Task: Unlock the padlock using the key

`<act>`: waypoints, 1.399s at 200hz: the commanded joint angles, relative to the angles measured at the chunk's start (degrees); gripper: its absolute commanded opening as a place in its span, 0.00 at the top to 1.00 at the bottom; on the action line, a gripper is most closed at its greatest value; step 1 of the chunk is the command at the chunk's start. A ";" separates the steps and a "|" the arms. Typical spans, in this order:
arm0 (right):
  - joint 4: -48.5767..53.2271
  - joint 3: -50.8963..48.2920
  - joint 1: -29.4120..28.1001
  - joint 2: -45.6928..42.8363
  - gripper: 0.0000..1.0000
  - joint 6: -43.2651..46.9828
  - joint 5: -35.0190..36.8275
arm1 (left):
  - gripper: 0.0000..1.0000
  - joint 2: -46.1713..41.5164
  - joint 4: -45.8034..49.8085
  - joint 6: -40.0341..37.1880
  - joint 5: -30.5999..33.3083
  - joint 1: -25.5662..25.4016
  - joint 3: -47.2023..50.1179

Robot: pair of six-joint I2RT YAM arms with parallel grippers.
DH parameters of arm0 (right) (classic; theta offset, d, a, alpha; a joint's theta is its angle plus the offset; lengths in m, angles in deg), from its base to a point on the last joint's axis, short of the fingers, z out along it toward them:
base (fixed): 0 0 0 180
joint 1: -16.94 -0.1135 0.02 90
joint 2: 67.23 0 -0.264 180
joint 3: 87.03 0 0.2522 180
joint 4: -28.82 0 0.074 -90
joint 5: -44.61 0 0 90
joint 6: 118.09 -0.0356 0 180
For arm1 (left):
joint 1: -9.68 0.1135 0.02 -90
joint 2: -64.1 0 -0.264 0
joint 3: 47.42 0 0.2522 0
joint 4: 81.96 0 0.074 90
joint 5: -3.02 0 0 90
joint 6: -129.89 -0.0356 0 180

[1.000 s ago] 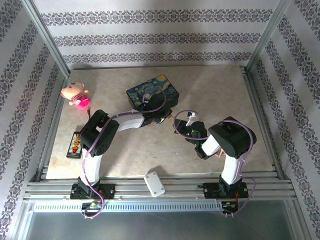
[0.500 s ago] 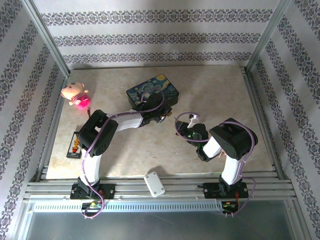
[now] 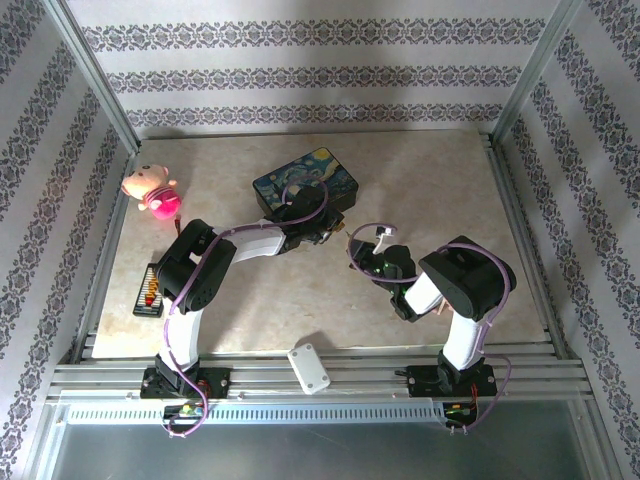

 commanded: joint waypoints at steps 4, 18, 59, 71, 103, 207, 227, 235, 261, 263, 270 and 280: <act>-1.96 1.89 -0.70 -0.84 1.00 -0.66 -2.05 | 0.85 0.74 -1.43 5.12 -2.91 0.90 1.76; -1.96 1.98 -0.70 -1.00 1.00 -1.07 -2.50 | 0.85 0.97 -1.60 5.12 -2.93 0.90 1.72; -1.96 1.09 -0.69 -1.54 1.00 -3.07 -2.16 | 0.85 1.63 -2.61 5.36 -2.82 0.90 2.18; -1.96 0.68 -0.61 -1.30 1.00 -4.06 -2.12 | 0.85 1.72 -2.75 5.30 -2.82 0.90 2.12; -1.96 0.80 -0.27 0.04 1.00 -8.09 -2.43 | 0.85 1.98 -4.00 5.45 -2.98 0.90 2.47; -1.87 -4.35 8.42 -5.94 1.00 -13.69 -8.57 | 0.44 1.43 9.52 -9.16 13.34 -2.56 -0.77; -1.87 -4.34 9.05 -6.35 1.00 -13.81 -9.27 | 0.45 3.89 8.88 -14.31 19.02 -4.05 -3.28; -1.87 -4.33 9.29 -6.70 1.00 -13.74 -9.67 | 0.46 4.83 6.34 -16.15 19.78 -4.35 -3.43; -1.87 -4.77 10.15 -7.60 1.00 -13.62 -10.67 | 0.47 7.22 -1.96 -18.76 20.67 -4.86 -2.69; -1.87 -4.78 10.19 -7.67 1.00 -13.65 -10.69 | 0.47 7.42 -2.62 -18.82 20.65 -4.89 -2.64; -1.87 -4.90 10.36 -7.77 1.00 -13.61 -10.78 | 0.48 8.03 -4.55 -18.83 20.69 -4.90 -2.31; -1.87 -5.03 10.51 -7.87 1.00 -13.65 -10.96 | 0.48 8.81 -6.57 -18.62 20.92 -4.90 -2.06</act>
